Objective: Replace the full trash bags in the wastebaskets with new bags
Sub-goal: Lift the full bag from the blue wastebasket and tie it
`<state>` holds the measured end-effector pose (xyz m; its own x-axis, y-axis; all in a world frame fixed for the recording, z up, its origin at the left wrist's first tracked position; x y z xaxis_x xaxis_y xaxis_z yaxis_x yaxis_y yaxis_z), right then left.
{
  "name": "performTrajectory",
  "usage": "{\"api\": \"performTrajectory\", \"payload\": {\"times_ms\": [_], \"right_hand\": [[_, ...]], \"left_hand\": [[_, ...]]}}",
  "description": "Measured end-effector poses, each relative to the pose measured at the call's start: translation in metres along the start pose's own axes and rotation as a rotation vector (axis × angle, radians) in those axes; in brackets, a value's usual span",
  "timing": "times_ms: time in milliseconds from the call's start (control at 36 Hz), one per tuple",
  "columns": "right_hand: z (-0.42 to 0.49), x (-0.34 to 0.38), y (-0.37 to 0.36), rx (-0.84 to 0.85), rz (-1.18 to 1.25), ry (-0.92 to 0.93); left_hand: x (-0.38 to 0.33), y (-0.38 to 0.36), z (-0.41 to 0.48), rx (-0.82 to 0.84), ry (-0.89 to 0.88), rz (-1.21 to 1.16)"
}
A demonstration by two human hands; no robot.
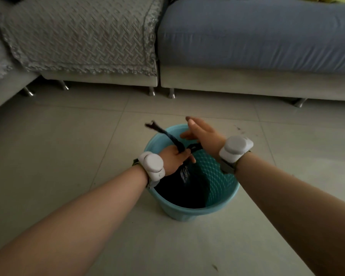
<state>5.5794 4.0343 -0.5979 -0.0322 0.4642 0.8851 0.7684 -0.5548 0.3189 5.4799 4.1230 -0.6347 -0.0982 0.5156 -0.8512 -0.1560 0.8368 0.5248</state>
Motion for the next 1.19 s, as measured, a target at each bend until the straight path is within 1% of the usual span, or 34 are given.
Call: {"api": "performTrajectory", "payload": {"times_ms": [56,139,194,361,417,472,556,611,667,722,778,806,861,889,944,972,1083,1194], "right_hand": [[0.000,-0.002,0.001,-0.031,-0.134,0.036],[0.000,-0.004,0.001,-0.089,-0.421,0.102],[0.001,-0.006,0.003,-0.118,-0.539,0.123],[0.001,-0.008,0.008,-0.155,-0.653,0.144],[0.001,-0.010,0.012,-0.165,-0.649,0.150],[0.003,-0.012,0.017,-0.181,-0.636,0.152],[0.007,-0.016,0.026,-0.219,-0.630,0.124],[0.008,-0.018,0.030,-0.226,-0.728,0.067],[0.009,-0.022,0.030,-0.202,-0.895,0.006],[0.009,-0.025,0.028,-0.224,-0.977,0.008],[0.006,-0.025,0.022,-0.279,-0.888,0.149],[0.004,-0.025,0.019,-0.268,-0.767,0.209],[-0.001,-0.022,0.011,-0.174,-0.486,0.261],[-0.002,-0.021,0.007,-0.116,-0.402,0.258],[-0.001,-0.024,0.000,-0.050,-0.348,0.244],[0.000,-0.025,-0.004,-0.049,-0.339,0.242],[0.002,-0.029,-0.010,-0.134,-0.270,0.214],[0.001,-0.026,-0.014,-0.186,-0.246,0.198]], "left_hand": [[-0.001,0.002,0.000,0.007,-0.006,-0.006],[-0.002,0.005,0.000,0.007,-0.004,-0.005],[-0.003,0.008,0.001,0.014,0.003,0.008],[0.001,0.011,0.002,0.033,0.020,0.028],[0.004,0.012,0.002,0.034,0.016,0.048],[0.005,0.015,0.001,0.000,0.032,0.055],[0.008,0.018,0.000,-0.064,0.079,-0.007],[0.008,0.018,0.000,-0.106,0.087,-0.029],[0.005,0.018,0.000,-0.130,0.070,-0.035],[-0.003,0.016,0.000,-0.126,0.041,-0.035],[-0.009,0.017,0.001,-0.119,0.006,0.046],[-0.010,0.017,0.002,-0.126,-0.008,0.087],[-0.010,0.019,0.002,-0.146,-0.008,0.132],[-0.009,0.019,0.003,-0.154,-0.006,0.164],[-0.005,0.019,0.003,-0.181,0.002,0.222],[-0.004,0.019,0.002,-0.198,0.002,0.234],[-0.006,0.016,-0.004,-0.261,-0.008,0.229],[-0.004,0.016,-0.006,-0.295,-0.004,0.169]]}}
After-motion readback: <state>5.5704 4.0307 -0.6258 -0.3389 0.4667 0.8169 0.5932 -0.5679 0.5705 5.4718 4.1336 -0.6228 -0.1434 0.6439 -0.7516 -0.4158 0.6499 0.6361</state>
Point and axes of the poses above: each hand's wrist, its own z-axis towards the middle knuckle, its own y-axis out of the back of the hand, x = y × z, the point moved 1 cm from there along z, towards the middle knuckle, and after that the axes turned 13 degrees about -y, right-handed, at the moved point
